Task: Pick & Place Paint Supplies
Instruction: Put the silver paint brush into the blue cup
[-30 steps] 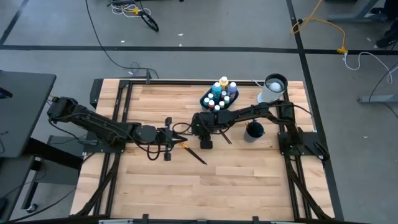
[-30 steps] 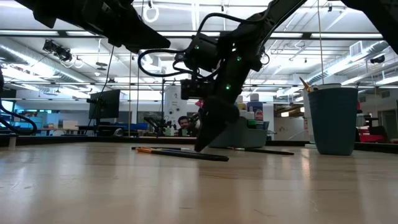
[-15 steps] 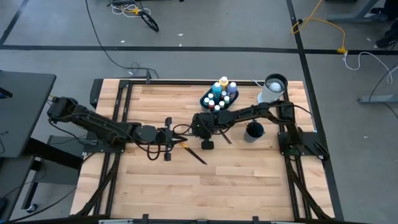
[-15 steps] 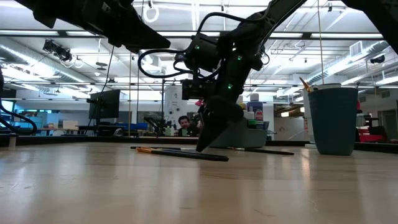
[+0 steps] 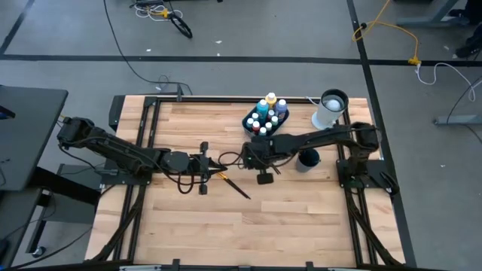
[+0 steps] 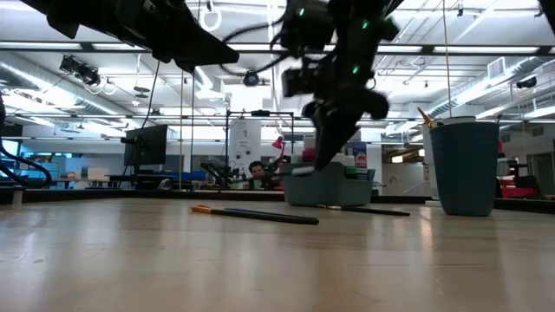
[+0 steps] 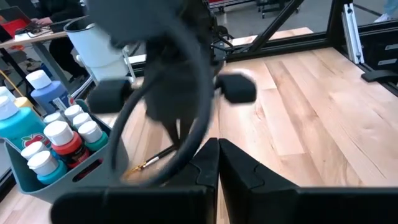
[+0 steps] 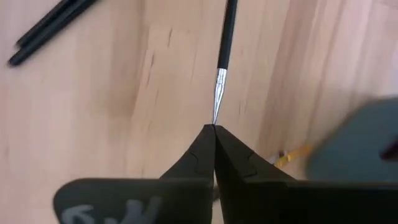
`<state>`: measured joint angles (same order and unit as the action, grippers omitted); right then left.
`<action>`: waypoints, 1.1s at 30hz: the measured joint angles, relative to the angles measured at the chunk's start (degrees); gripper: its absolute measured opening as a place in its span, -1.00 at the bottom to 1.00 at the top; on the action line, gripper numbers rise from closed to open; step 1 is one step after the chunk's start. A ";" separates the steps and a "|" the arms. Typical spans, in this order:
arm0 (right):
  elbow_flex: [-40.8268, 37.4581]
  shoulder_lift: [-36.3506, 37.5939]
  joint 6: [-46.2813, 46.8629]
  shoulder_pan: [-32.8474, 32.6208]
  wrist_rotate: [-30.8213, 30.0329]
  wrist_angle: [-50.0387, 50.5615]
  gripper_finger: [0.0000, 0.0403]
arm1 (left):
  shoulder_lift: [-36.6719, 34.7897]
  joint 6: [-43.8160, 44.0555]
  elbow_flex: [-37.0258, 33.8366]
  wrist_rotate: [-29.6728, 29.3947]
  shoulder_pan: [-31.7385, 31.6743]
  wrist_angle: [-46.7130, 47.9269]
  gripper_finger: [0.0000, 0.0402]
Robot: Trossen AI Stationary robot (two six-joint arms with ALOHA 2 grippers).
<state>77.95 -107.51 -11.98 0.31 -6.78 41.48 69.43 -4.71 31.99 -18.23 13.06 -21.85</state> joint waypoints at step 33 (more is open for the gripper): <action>0.00 21.00 -32.48 -18.79 -26.36 12.73 -1.00 | 0.00 15.20 0.07 9.46 -4.95 -10.18 -0.63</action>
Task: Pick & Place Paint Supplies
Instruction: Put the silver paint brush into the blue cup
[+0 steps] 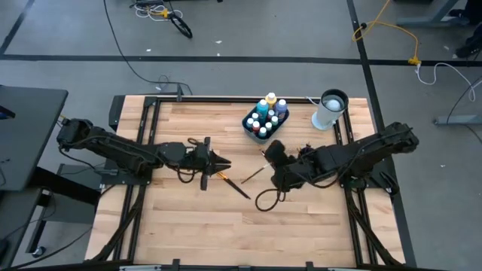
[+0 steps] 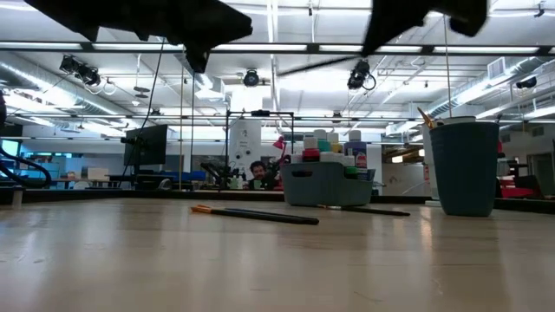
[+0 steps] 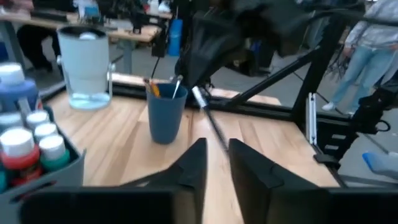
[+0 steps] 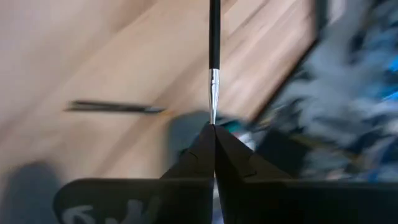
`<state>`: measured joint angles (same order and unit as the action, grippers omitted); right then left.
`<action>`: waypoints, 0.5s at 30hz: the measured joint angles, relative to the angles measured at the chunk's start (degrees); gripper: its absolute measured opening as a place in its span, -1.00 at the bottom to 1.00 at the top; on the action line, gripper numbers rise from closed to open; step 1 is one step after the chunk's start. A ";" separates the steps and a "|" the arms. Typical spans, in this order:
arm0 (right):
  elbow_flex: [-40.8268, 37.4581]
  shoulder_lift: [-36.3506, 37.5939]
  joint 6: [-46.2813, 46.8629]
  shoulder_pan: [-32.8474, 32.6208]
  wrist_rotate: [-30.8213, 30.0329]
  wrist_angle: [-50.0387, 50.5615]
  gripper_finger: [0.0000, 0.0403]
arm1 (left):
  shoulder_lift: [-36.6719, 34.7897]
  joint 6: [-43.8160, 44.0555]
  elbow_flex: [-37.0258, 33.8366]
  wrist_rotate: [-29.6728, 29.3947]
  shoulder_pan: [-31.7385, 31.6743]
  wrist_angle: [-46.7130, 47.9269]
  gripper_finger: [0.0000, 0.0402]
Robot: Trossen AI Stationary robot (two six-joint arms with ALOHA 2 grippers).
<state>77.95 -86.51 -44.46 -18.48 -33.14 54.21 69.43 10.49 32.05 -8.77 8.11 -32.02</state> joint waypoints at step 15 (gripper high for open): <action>0.00 -7.23 -48.19 0.55 -7.02 -34.11 -1.00 | 0.00 17.49 -0.04 8.88 -2.97 2.54 0.00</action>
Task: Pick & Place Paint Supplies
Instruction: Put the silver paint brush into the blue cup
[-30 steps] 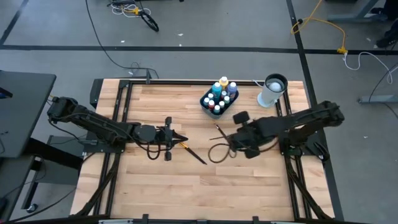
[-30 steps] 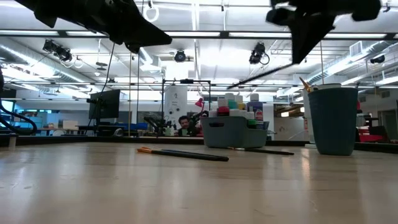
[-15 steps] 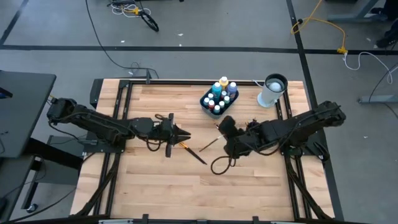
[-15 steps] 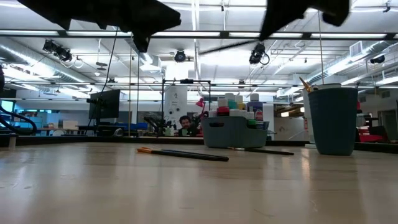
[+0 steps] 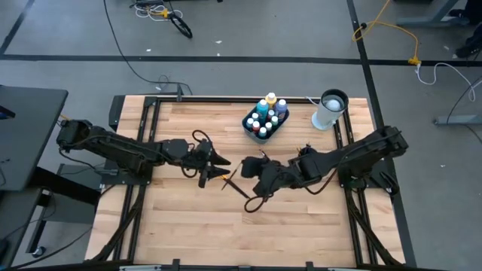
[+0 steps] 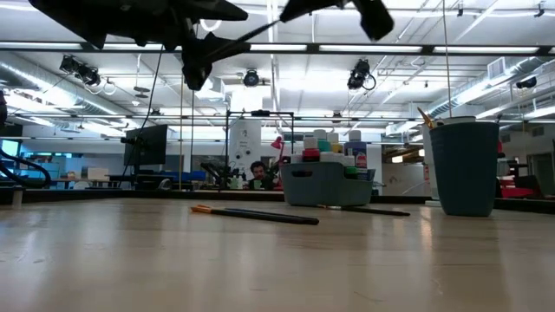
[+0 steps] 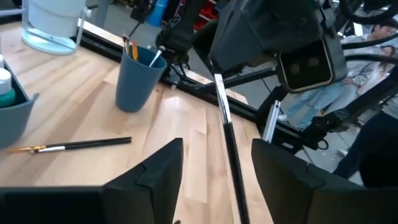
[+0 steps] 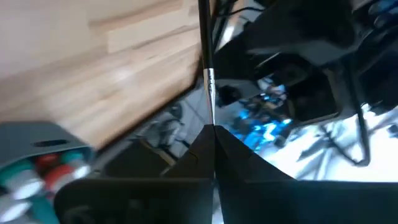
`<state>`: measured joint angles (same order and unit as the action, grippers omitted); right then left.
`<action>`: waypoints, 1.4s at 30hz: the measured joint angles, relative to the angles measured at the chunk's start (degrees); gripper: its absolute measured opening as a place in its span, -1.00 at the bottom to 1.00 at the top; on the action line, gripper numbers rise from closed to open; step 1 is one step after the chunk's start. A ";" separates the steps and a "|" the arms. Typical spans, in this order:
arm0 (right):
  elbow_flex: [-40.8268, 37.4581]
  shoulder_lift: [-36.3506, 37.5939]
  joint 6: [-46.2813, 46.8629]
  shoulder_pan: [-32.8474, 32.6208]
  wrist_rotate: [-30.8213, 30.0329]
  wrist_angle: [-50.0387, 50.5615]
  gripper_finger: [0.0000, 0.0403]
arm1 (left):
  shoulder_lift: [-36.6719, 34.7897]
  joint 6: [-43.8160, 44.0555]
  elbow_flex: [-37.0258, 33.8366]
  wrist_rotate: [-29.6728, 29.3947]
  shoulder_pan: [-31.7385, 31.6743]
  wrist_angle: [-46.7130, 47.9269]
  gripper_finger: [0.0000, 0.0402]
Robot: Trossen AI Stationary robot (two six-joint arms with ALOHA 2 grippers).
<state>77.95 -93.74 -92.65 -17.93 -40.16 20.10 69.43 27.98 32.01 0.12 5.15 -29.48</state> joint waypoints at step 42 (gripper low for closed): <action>0.04 -1.66 18.03 2.04 -3.16 -11.26 -0.71 | 0.07 -7.56 -0.07 -1.13 0.00 3.37 -0.88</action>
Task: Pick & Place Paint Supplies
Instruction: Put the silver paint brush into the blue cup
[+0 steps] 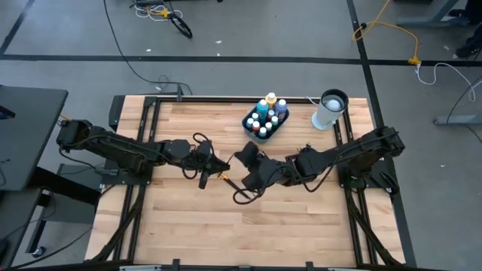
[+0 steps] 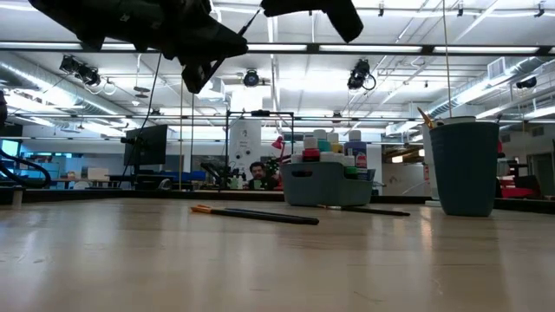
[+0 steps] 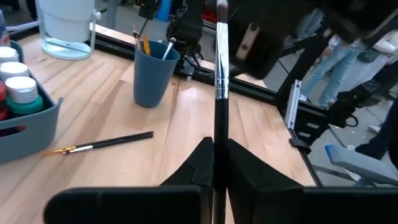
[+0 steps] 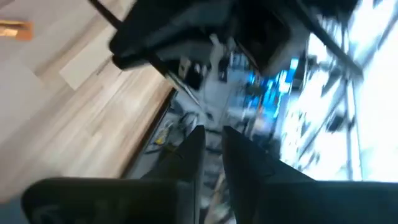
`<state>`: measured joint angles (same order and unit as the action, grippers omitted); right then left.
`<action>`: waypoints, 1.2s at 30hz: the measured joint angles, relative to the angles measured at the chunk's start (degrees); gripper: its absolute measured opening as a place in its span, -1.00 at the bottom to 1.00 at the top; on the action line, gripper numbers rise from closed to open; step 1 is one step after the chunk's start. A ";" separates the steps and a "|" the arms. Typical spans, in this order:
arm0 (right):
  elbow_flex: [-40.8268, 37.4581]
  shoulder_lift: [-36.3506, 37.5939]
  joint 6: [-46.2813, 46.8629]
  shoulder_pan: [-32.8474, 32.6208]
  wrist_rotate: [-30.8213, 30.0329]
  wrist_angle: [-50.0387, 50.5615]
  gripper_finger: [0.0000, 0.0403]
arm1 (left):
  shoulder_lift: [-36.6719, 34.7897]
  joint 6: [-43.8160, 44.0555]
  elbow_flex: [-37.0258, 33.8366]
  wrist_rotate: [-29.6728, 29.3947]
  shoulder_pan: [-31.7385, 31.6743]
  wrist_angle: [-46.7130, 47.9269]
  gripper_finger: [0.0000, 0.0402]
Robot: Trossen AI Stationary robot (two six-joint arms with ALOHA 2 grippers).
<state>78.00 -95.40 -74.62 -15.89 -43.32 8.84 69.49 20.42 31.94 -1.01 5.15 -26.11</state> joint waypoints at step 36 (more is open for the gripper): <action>-38.03 12.95 61.29 7.57 36.43 -56.12 -0.55 | -0.09 -21.31 0.11 -5.85 1.40 -5.38 -0.88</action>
<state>39.97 -82.45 -13.32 -8.32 -6.90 -47.28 69.41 -0.89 32.05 -6.87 6.55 -31.48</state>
